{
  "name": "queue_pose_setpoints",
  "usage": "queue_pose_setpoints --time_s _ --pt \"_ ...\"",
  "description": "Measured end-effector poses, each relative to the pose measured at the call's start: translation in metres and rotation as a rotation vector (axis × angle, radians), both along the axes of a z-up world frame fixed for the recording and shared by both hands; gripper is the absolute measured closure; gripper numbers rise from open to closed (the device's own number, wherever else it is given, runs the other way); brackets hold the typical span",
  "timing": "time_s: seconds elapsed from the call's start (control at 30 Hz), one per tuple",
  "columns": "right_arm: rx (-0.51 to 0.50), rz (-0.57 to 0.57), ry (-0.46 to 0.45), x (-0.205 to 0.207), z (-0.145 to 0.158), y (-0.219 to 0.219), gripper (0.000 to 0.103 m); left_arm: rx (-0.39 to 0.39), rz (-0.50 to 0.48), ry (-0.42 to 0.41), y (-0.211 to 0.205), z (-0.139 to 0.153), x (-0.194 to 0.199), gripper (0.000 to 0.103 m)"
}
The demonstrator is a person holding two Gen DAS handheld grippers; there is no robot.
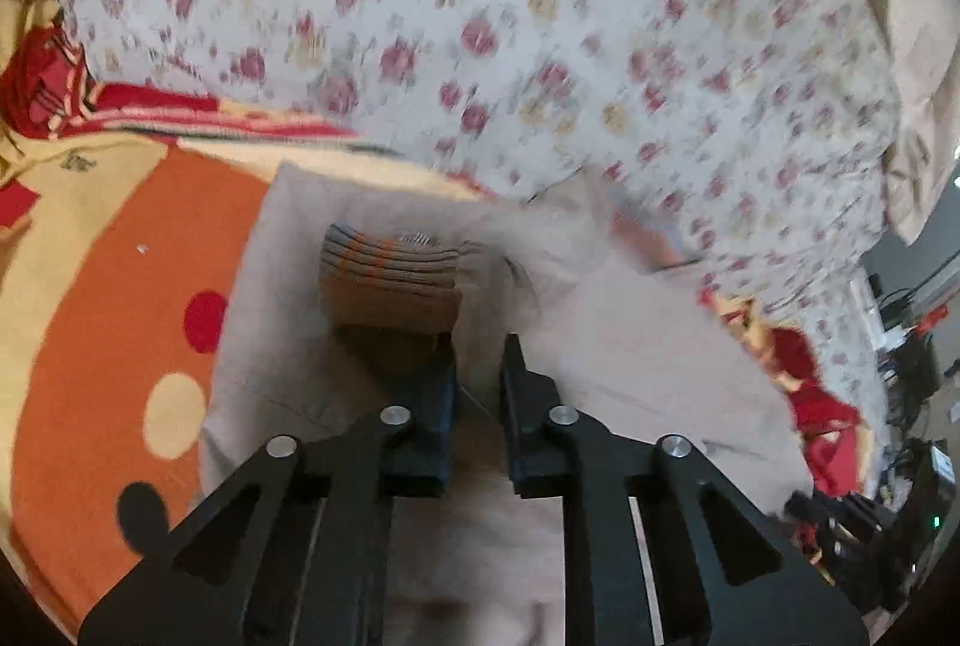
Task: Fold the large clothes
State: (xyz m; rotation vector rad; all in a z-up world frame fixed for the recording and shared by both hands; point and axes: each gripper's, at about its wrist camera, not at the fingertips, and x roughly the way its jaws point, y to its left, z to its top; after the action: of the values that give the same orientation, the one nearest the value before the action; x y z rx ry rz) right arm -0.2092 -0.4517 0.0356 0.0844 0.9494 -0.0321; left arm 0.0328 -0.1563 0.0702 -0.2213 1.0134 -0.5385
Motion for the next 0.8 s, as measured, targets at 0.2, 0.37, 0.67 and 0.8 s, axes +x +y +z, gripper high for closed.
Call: queue_pose_setpoints --time_s 0.2,0.37,0.67,0.8 --pt "0.085 -0.044 -0.112 -0.038 0.038 -0.022 0.103 0.067 0.066 -0.128 0.042 0.034 -0.041 0.097" --pt "0.06 -0.05 0.038 -0.044 0.0 -0.015 0.099 0.16 0.061 -0.02 0.063 -0.011 -0.047 0.096" --pt "-0.007 -0.007 0.004 -0.007 0.009 0.013 0.045 0.064 0.139 -0.014 0.074 0.009 -0.037 0.049" --pt "0.025 -0.021 -0.012 -0.008 0.011 0.01 0.095 0.062 0.116 0.0 0.068 0.007 -0.033 0.044"
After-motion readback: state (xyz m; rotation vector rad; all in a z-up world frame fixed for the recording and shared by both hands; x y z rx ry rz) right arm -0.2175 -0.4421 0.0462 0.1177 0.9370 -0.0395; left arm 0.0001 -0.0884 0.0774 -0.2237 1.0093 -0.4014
